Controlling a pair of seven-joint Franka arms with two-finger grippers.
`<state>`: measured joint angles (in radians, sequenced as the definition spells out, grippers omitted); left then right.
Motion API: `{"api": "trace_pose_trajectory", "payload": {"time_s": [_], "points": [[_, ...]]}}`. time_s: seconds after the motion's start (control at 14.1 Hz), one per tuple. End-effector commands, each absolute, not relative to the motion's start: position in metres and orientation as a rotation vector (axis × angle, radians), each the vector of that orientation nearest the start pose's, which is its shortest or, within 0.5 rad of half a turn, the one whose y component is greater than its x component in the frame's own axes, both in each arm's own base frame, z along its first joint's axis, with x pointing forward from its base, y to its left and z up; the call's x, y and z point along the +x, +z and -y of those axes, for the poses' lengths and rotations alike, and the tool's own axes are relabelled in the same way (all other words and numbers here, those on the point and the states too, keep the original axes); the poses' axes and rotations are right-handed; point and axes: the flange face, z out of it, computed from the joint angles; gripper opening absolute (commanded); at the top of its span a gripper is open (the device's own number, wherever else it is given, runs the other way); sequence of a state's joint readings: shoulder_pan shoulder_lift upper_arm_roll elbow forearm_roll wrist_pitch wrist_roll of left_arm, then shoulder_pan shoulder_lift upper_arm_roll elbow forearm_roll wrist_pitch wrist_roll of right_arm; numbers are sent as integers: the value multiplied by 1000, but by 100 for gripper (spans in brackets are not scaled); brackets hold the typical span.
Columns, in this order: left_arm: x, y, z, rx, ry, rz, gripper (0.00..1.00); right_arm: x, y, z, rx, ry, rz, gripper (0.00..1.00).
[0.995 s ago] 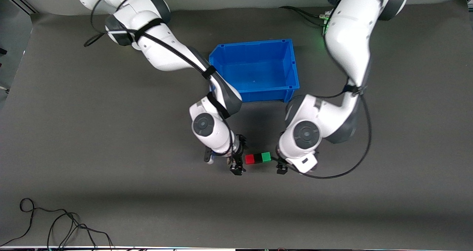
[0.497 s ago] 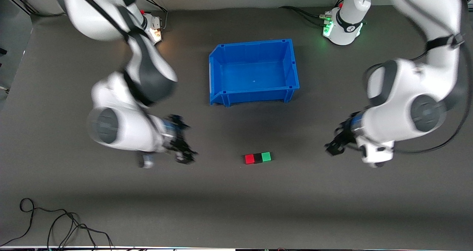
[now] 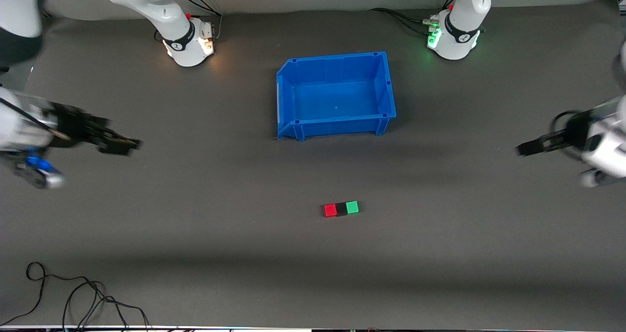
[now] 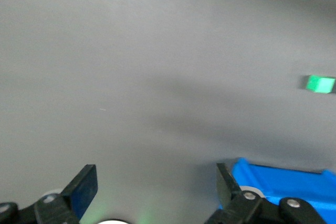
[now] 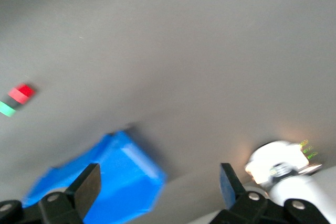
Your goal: Attach green and red cubes to black cube
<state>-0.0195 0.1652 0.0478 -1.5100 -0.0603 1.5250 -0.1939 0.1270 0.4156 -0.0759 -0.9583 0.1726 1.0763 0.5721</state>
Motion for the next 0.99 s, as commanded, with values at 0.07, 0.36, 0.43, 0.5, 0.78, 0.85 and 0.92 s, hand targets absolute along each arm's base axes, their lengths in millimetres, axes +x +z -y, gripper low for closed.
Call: {"api": "trace_pose_trajectory", "payload": {"time_s": [0.07, 0.36, 0.43, 0.5, 0.78, 0.85, 0.92], "points": [[562, 580, 0, -3135, 73, 167, 100, 591, 619, -34, -3192, 553, -118, 100], [554, 588, 7, -3048, 46, 23, 100, 584, 603, -3, -3187, 460, -53, 100], [547, 594, 7, -3052, 23, 21, 100, 576, 602, -1, -3188, 390, -47, 100], [546, 598, 7, -3068, 22, 12, 100, 570, 600, -1, -3189, 319, -36, 100], [560, 597, 18, -3112, 22, 14, 100, 577, 601, -3, -3197, 171, -25, 100], [561, 604, 20, -3143, 5, 22, 100, 577, 601, -3, -3197, 171, -28, 100], [565, 606, 20, -3155, 3, 32, 100, 578, 600, -2, -3199, 174, -28, 100]]}}
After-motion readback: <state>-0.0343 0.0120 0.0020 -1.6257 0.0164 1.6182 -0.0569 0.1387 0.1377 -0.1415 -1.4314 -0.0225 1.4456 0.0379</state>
